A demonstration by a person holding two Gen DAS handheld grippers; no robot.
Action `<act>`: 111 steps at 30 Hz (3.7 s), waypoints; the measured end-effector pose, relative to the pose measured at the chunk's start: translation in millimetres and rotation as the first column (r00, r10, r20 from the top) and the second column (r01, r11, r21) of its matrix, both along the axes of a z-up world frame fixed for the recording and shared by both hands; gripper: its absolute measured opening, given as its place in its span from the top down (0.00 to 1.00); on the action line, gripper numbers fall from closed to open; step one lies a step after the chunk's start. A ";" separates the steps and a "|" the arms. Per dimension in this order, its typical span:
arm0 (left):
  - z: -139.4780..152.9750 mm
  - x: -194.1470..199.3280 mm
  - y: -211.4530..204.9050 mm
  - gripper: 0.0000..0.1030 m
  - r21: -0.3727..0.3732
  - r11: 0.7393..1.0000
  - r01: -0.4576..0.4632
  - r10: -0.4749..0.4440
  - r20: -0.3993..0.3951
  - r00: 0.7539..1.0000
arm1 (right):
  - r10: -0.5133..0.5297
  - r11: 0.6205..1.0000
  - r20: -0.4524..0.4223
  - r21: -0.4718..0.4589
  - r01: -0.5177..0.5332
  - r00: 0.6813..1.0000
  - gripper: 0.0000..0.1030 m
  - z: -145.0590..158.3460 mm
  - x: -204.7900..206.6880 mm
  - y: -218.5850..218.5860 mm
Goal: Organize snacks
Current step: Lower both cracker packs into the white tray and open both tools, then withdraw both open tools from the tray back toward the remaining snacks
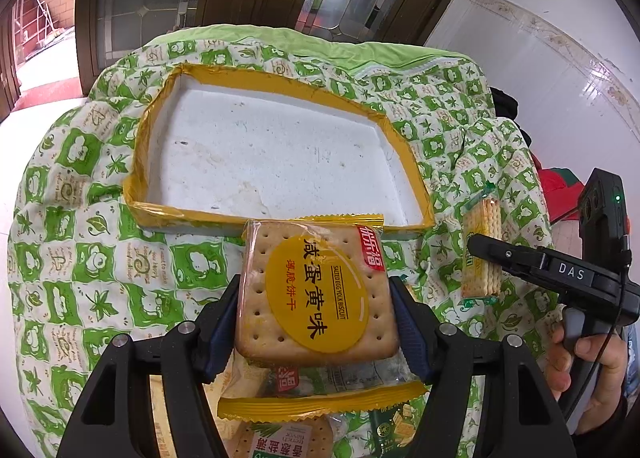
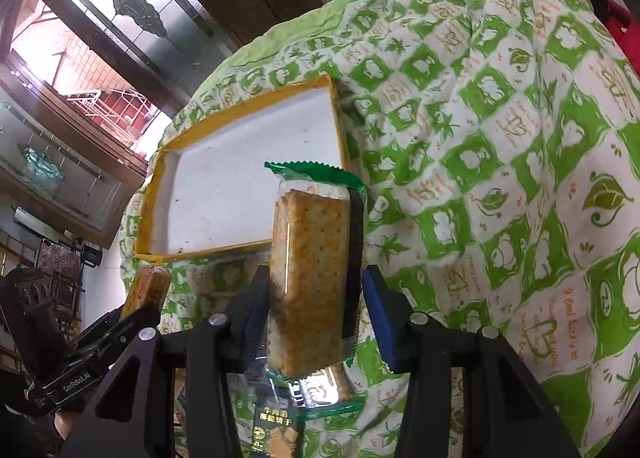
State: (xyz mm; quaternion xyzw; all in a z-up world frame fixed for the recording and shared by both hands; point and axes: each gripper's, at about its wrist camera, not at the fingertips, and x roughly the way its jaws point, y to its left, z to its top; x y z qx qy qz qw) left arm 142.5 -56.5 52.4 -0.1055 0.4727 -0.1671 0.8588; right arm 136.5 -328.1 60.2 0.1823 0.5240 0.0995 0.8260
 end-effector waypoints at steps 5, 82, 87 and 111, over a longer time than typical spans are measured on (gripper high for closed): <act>1.5 4.1 -1.4 0.30 0.012 1.000 0.000 0.000 0.003 1.000 | 0.020 1.000 0.009 -0.003 -0.020 1.000 0.56 5.8 8.0 7.0; -49.2 115.7 -40.1 0.26 0.122 0.992 -0.036 0.036 0.002 0.999 | 0.083 0.973 0.007 -0.216 -0.080 0.996 0.56 -58.2 123.9 67.1; -47.6 113.9 -33.4 0.18 0.093 0.995 -0.032 0.031 0.010 0.999 | 0.063 0.976 0.026 -0.209 -0.056 0.998 0.52 -57.1 119.6 66.0; -4.5 65.1 -9.7 0.11 0.035 0.997 0.064 -0.066 0.069 0.995 | 0.056 0.945 0.182 -0.328 0.007 0.982 0.08 10.2 66.8 94.6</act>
